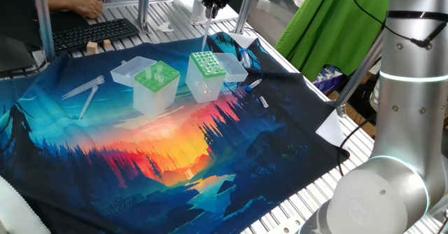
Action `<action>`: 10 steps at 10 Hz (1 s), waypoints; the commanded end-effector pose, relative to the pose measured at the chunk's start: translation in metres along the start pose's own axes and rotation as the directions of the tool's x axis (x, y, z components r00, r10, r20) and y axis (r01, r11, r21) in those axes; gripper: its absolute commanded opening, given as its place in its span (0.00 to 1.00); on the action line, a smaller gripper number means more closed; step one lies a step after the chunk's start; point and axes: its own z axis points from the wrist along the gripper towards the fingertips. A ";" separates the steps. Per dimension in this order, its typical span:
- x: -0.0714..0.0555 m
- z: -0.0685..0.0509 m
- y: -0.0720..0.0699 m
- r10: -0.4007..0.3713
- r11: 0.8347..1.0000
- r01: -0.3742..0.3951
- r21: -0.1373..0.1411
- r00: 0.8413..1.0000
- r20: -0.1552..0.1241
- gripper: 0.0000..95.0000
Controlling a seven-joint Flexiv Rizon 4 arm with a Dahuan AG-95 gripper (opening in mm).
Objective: Transfer all large pipette tips from one holder to another
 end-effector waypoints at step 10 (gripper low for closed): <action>0.014 -0.011 -0.024 0.003 1.000 -0.003 0.014 1.000 -0.006 0.00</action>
